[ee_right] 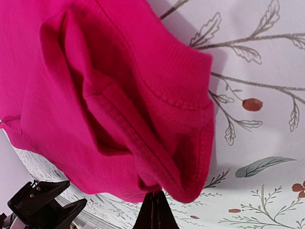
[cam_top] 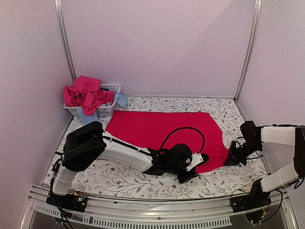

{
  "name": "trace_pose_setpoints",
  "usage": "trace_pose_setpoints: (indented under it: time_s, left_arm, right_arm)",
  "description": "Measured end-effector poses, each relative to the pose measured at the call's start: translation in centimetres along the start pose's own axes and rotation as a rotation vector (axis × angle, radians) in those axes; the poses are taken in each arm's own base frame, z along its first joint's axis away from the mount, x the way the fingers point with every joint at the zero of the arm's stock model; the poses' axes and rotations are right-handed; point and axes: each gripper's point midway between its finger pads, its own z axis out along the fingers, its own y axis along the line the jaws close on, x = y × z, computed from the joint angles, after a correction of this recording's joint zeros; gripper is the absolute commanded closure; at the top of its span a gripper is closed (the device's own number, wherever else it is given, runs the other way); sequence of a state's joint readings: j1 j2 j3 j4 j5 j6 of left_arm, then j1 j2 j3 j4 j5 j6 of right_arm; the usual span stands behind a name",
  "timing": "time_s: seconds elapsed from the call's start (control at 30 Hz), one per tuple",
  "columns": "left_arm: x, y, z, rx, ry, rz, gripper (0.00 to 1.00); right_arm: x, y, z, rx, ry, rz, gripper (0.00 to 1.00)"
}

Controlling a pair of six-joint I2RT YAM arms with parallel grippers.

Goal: Fold and stack the mixed laundry pile
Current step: Fold the flattened T-shirt at the center of the board.

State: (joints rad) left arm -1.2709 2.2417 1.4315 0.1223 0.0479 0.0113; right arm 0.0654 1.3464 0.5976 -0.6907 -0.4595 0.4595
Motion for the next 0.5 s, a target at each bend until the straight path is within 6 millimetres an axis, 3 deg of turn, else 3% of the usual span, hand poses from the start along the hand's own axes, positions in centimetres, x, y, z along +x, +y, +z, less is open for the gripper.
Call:
trace_pose_setpoints:
  time_s: [0.1, 0.2, 0.27, 0.5]
  left_arm:
    - [1.1, -0.2, 0.5, 0.013, 0.019, 0.007, 0.69]
    - [1.0, -0.2, 0.7, 0.013, 0.011, 0.017, 0.84]
    - [1.0, 0.0, 0.7, 0.009, 0.007, 0.024, 1.0]
    - [0.7, 0.5, 0.5, -0.004, 0.007, 0.025, 1.0]
  right_arm:
    - [0.0, 0.0, 0.0, 0.001, 0.001, 0.001, 1.0]
    - [0.1, 0.0, 0.0, 0.002, 0.003, 0.002, 1.0]
    - [0.1, 0.0, -0.1, 0.003, 0.005, 0.003, 1.0]
    - [-0.7, 1.3, -1.1, -0.028, -0.016, -0.006, 1.0]
